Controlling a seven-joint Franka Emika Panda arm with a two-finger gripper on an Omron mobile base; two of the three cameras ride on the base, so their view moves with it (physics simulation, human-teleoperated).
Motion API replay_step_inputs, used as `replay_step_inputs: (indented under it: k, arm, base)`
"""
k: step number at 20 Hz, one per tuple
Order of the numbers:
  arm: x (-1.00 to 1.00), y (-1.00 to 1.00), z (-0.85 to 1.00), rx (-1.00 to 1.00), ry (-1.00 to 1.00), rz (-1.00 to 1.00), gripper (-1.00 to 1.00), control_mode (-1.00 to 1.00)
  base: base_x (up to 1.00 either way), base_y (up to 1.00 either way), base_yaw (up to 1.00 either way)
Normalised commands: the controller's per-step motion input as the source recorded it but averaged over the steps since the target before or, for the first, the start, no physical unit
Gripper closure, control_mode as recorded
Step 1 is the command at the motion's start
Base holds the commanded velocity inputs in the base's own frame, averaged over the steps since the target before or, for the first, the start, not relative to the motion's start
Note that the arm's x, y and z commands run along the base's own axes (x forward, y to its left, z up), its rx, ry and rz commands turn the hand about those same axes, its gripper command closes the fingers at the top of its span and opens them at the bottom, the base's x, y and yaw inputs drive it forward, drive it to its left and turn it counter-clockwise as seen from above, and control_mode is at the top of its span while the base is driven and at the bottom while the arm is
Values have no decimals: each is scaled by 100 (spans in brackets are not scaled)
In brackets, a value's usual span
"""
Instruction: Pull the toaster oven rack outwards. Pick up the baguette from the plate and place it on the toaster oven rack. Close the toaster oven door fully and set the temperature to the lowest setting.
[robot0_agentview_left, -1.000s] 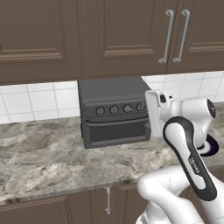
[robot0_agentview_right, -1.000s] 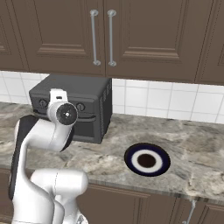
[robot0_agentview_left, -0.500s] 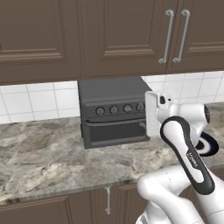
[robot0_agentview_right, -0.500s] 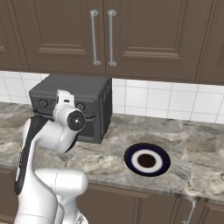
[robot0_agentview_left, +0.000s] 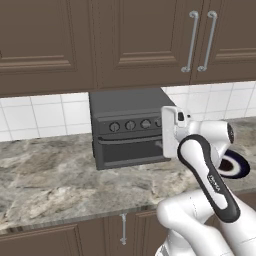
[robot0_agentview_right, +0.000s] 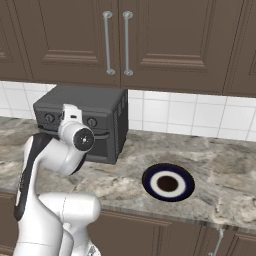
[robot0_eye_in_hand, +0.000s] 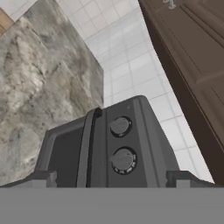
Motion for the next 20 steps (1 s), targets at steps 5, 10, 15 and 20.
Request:
replay_step_inputs:
  k: [5, 10, 15, 20]
  arm:
    - [18, 13, -3, 0, 0, 0, -100, -100]
    - [26, 0, -1, 0, 0, -2, -100, -100]
    - [16, 0, -5, -1, 0, -4, -100, -100]
    - [10, -4, -15, -1, 0, -3, -100, -100]
  base:
    - [0, 0, 0]
    - [0, 0, 0]
    - [0, 0, 0]
    - [0, 0, 0]
